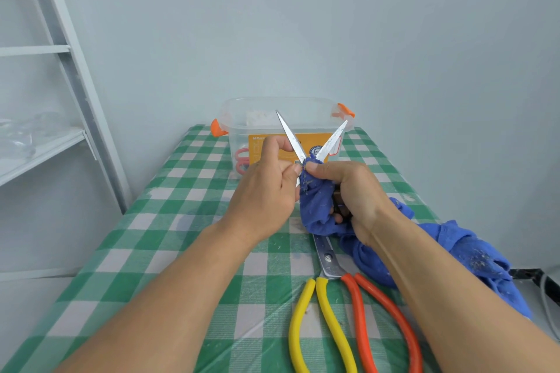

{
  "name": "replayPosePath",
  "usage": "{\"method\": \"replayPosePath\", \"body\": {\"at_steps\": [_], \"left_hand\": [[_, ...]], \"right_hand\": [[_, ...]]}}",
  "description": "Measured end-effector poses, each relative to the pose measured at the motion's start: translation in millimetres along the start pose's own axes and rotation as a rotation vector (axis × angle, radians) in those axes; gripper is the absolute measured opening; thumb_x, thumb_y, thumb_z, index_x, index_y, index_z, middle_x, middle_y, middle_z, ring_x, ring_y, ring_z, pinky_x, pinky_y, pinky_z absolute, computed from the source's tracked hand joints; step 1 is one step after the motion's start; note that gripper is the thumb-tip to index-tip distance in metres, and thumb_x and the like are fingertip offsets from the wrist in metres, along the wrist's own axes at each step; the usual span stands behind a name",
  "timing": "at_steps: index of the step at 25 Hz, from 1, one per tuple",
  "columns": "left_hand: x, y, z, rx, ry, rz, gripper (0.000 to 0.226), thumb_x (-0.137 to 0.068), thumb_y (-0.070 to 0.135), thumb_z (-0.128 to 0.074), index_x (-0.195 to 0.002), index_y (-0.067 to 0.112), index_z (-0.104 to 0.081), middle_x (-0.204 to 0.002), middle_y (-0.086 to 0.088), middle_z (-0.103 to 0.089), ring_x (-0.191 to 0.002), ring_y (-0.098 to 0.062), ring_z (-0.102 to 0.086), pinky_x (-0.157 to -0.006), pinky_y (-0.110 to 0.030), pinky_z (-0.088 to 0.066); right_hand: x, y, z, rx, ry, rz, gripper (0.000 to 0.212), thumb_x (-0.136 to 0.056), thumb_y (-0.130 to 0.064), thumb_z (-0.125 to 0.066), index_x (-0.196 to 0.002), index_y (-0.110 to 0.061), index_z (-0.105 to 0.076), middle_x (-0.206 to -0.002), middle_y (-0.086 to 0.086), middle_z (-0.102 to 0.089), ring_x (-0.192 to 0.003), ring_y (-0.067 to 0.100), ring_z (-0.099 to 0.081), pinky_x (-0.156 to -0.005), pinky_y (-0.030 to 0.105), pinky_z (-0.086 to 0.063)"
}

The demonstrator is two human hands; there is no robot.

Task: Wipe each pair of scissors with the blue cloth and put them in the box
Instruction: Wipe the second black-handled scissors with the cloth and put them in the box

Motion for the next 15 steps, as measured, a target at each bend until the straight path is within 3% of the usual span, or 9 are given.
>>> {"method": "replayPosePath", "body": {"at_steps": [8,12,15], "left_hand": [[1.9,-1.6,4.3,0.086,-0.006,0.075,0.014,-0.104,0.01,-0.047,-0.111,0.02,-0.039,-0.066,0.004,-0.06,-0.037,0.0,-0.051,-0.045,-0.016,-0.033],[0.6,-7.6,4.8,0.116,-0.009,0.099,0.014,-0.104,0.011,-0.047,-0.11,0.02,-0.039,-0.065,0.006,-0.06,-0.037,-0.001,-0.051,-0.05,-0.026,-0.033],[-1.1,-6.4,5.5,0.106,-0.004,0.086,0.015,-0.103,0.01,-0.048,-0.109,0.02,-0.039,-0.064,0.004,-0.061,-0.037,-0.001,-0.05,-0.051,-0.026,-0.032]], "right_hand": [[1.5,-0.8,1.0,0.006,-0.036,-0.008,0.031,-0.092,-0.021,-0.06,-0.063,-0.012,-0.054,-0.055,0.008,-0.044,-0.042,0.018,-0.032,-0.045,0.024,-0.021],[-1.4,-5.6,1.5,0.046,-0.055,0.117,0.029,-0.091,-0.007,-0.056,-0.063,-0.009,-0.053,-0.05,0.009,-0.043,-0.04,0.019,-0.034,-0.046,0.026,-0.021],[-3.5,-7.2,3.6,0.06,-0.029,0.162,0.03,-0.091,-0.01,-0.061,-0.062,-0.01,-0.052,-0.049,0.006,-0.041,-0.041,0.019,-0.033,-0.046,0.028,-0.021]]}}
Point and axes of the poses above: each hand's wrist, its own x-axis away from the middle knuckle, its own z-axis out of the back of the hand, y = z × x, the point moved 6 cm from there along -x, towards the middle knuckle
